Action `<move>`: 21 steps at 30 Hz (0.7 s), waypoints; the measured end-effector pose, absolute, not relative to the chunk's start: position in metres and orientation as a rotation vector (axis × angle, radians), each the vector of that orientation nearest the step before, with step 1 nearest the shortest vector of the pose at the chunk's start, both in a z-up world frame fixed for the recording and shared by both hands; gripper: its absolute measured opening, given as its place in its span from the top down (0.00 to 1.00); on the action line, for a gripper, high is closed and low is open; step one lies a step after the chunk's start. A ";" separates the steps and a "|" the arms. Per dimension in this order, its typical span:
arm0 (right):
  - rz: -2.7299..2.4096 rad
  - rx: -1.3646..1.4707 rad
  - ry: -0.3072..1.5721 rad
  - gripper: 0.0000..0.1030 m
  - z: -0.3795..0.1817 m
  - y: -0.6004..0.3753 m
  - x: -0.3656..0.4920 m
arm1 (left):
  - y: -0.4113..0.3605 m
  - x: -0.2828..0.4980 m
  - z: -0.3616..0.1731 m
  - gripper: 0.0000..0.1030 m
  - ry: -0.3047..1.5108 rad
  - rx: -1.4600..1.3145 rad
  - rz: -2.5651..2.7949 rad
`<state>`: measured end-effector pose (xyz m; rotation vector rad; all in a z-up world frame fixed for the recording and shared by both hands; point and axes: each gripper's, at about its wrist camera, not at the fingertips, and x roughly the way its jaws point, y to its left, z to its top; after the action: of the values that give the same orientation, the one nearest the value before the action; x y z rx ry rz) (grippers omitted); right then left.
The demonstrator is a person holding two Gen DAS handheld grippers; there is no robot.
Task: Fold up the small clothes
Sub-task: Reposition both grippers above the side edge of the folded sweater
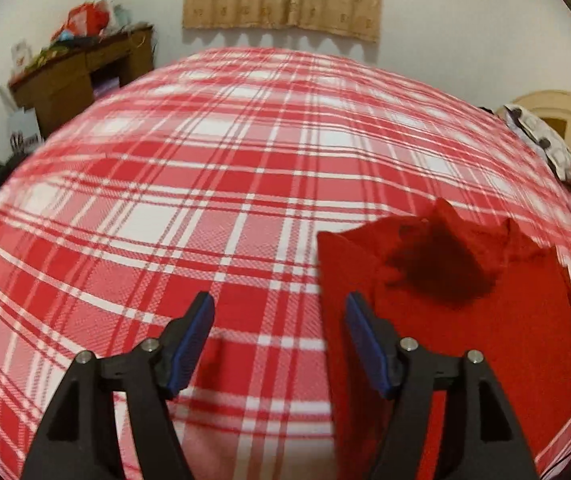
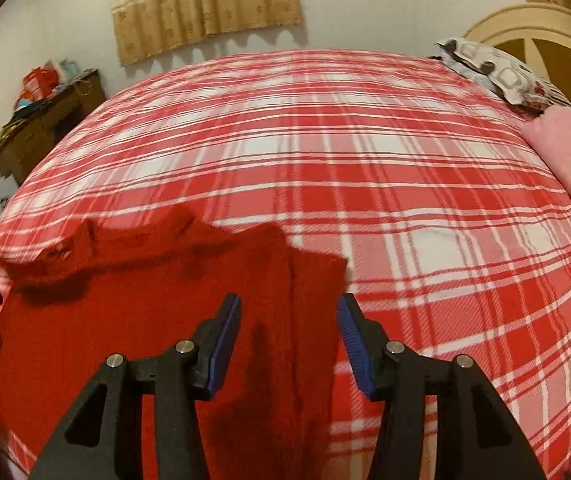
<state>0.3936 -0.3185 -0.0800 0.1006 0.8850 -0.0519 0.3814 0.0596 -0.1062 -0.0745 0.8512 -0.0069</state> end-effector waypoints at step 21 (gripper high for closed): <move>0.094 0.199 0.959 0.59 -0.100 -0.331 0.275 | 0.047 0.314 -0.115 0.21 0.843 0.006 -0.088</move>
<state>0.2752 -0.3310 -0.0997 0.1985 0.9585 0.0938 0.3142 0.0468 -0.1148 0.0065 0.8426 -0.0876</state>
